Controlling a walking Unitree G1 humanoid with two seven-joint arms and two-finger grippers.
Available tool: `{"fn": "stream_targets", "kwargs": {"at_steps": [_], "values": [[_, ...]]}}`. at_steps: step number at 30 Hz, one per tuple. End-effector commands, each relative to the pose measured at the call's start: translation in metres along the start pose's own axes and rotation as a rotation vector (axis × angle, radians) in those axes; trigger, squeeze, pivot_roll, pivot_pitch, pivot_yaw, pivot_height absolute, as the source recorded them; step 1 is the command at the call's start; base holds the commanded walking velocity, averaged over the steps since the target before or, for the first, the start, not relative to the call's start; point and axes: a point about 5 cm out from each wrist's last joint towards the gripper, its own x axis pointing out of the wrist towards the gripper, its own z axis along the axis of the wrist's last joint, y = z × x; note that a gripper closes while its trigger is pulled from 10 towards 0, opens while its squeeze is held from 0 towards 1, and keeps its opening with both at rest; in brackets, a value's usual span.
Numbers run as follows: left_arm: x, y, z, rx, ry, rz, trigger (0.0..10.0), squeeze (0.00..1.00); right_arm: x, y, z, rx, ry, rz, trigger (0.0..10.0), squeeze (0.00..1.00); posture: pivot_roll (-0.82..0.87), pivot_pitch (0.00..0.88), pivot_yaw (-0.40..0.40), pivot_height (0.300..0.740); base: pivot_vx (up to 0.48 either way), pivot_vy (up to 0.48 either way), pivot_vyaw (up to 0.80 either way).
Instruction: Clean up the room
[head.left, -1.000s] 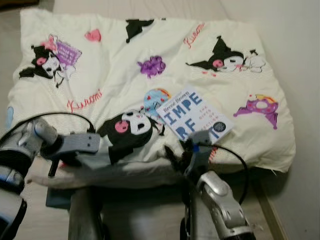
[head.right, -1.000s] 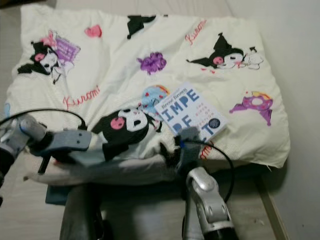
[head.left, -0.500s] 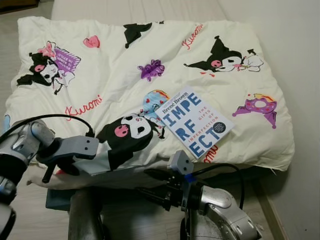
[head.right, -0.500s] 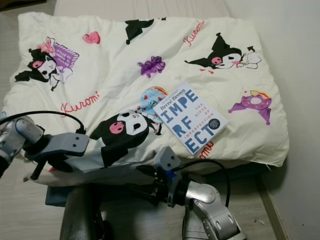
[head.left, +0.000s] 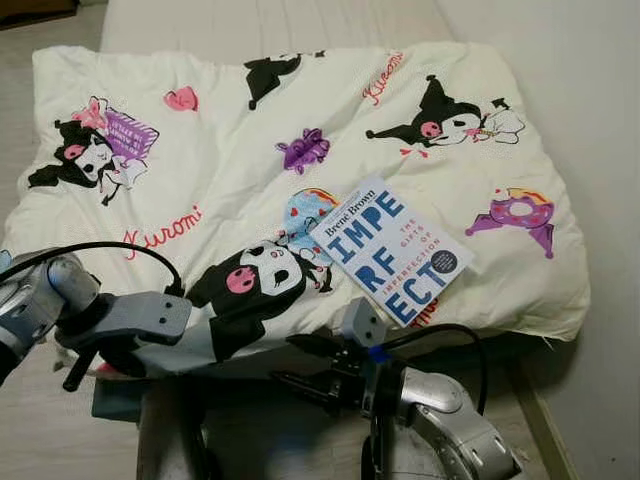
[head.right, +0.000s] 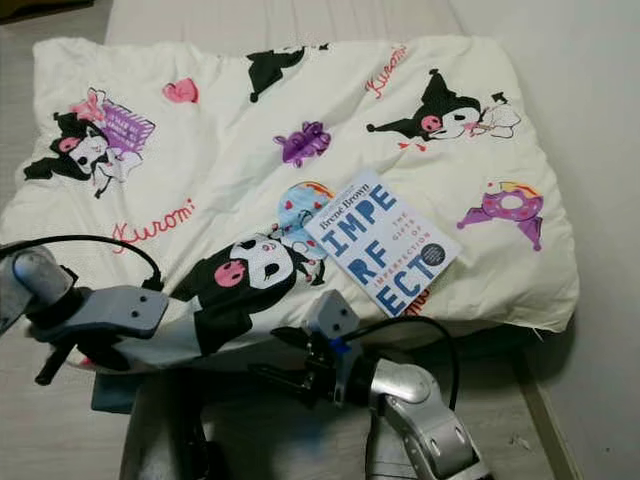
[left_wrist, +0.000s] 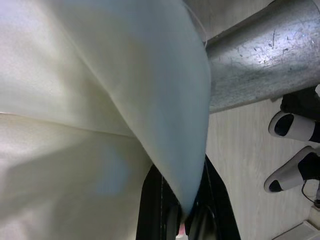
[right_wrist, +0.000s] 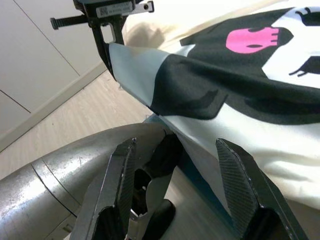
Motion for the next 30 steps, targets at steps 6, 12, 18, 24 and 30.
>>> {"fn": "stream_targets", "kwargs": {"at_steps": [6,12,18,24,30], "values": [[0.019,-0.029,-0.009,-0.094,0.001,-0.233,0.0,0.0,0.002,0.007,-0.007,0.001,0.018,0.013,10.0,0.0,0.03,0.396,0.01,0.527,0.0,0.0,0.0],[0.019,-0.024,-0.009,-0.099,0.006,-0.206,0.0,0.29,0.002,0.006,-0.008,-0.013,0.025,0.003,10.0,0.0,0.03,0.397,0.01,0.527,0.0,0.0,0.0],[0.018,-0.023,-0.007,-0.087,0.008,-0.195,0.0,0.18,0.002,0.005,-0.008,-0.02,0.027,-0.002,10.0,0.0,0.03,0.398,0.009,0.527,0.0,0.0,0.0],[0.017,-0.021,-0.005,-0.105,0.001,-0.184,0.0,0.0,0.003,0.004,-0.008,-0.04,0.034,-0.015,10.0,0.0,0.03,0.397,0.007,0.527,0.0,0.0,0.0],[0.015,-0.027,0.005,-0.134,-0.078,-0.228,0.0,0.0,0.003,0.004,-0.008,-0.044,0.034,-0.014,10.0,0.0,0.04,0.397,0.009,0.527,0.0,0.0,0.0]]}}
